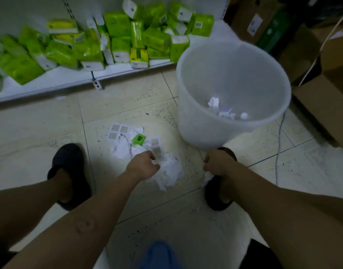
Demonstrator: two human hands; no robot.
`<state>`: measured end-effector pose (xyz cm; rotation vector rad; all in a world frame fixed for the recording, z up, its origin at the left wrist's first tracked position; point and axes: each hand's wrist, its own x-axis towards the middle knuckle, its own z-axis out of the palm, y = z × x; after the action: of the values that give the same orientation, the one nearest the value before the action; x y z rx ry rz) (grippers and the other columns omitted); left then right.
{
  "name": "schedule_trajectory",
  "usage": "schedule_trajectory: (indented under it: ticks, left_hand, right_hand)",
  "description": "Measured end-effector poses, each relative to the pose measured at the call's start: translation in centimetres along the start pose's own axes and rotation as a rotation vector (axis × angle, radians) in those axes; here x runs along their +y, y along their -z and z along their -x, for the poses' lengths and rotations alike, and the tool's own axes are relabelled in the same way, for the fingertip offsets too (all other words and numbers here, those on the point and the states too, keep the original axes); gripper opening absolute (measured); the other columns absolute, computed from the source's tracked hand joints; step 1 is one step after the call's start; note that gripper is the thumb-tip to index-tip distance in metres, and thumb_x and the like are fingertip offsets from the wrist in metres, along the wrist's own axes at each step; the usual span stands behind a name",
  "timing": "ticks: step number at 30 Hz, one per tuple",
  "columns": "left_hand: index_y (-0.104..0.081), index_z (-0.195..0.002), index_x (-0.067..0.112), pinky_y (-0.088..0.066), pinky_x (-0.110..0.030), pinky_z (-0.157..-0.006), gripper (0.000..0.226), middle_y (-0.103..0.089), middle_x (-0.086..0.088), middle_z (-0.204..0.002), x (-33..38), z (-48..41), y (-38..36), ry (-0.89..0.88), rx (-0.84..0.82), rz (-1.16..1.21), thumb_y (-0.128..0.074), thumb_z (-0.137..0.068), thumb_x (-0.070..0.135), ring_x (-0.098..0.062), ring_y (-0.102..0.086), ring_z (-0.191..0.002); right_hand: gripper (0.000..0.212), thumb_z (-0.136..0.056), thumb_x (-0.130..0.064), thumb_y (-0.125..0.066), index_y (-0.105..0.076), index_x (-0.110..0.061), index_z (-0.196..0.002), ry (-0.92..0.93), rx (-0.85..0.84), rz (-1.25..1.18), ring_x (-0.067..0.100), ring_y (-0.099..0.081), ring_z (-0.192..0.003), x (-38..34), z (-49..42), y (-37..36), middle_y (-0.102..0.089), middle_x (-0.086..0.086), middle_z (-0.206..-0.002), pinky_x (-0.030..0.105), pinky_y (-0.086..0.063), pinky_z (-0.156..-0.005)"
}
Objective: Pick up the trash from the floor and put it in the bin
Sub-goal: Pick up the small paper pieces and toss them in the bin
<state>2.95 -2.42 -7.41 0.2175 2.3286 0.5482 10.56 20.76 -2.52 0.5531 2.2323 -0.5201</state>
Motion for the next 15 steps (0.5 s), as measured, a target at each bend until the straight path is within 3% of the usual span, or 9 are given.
schedule_trajectory:
  ticks: [1,4,8,15]
  left_hand:
    - [-0.056,-0.122,0.016,-0.047,-0.028,-0.084,0.046,-0.063,-0.008,-0.12,-0.3,-0.7,-0.9,0.0,-0.018,0.005,-0.066,-0.083,0.038,-0.023,-0.061,-0.105]
    - [-0.056,-0.122,0.013,-0.042,-0.025,-0.08,0.046,-0.062,-0.01,-0.121,-1.4,-3.1,-3.5,-0.01,-0.069,0.023,-0.066,-0.083,0.036,-0.024,-0.059,-0.108]
    - [-0.052,-0.126,0.009,-0.042,-0.029,-0.081,0.046,-0.057,-0.016,-0.125,-2.5,-6.6,-6.6,-0.048,-0.128,0.003,-0.063,-0.087,0.029,-0.03,-0.057,-0.111]
    - [-0.037,-0.14,0.016,-0.051,-0.041,-0.083,0.058,-0.046,-0.018,-0.127,-2.0,-11.9,-9.6,-0.151,-0.071,-0.037,-0.06,-0.087,0.018,-0.035,-0.053,-0.11]
  right_hand:
    - [0.013,-0.087,-0.013,-0.057,-0.061,-0.004,-0.079,-0.016,-0.019,0.046,0.019,-0.054,-0.067,0.1,-1.0,-0.5,-0.055,0.01,-0.075,0.017,-0.042,-0.055]
    - [0.03,-0.09,-0.016,-0.052,-0.059,-0.005,-0.117,-0.039,-0.03,0.228,0.028,-0.058,-0.1,0.2,-4.3,-3.5,-0.061,0.012,-0.111,0.035,-0.049,-0.084]
    - [0.03,-0.089,-0.024,-0.052,-0.055,-0.013,-0.117,-0.014,0.044,0.552,0.033,-0.047,-0.117,0.2,-7.9,-8.2,-0.053,0.012,-0.122,0.047,-0.036,-0.101]
    - [0.032,-0.089,-0.03,-0.05,-0.058,-0.014,-0.115,-0.104,-0.019,0.818,0.035,-0.038,-0.129,2.3,-13.8,-11.3,-0.048,0.017,-0.134,0.054,-0.009,-0.116]
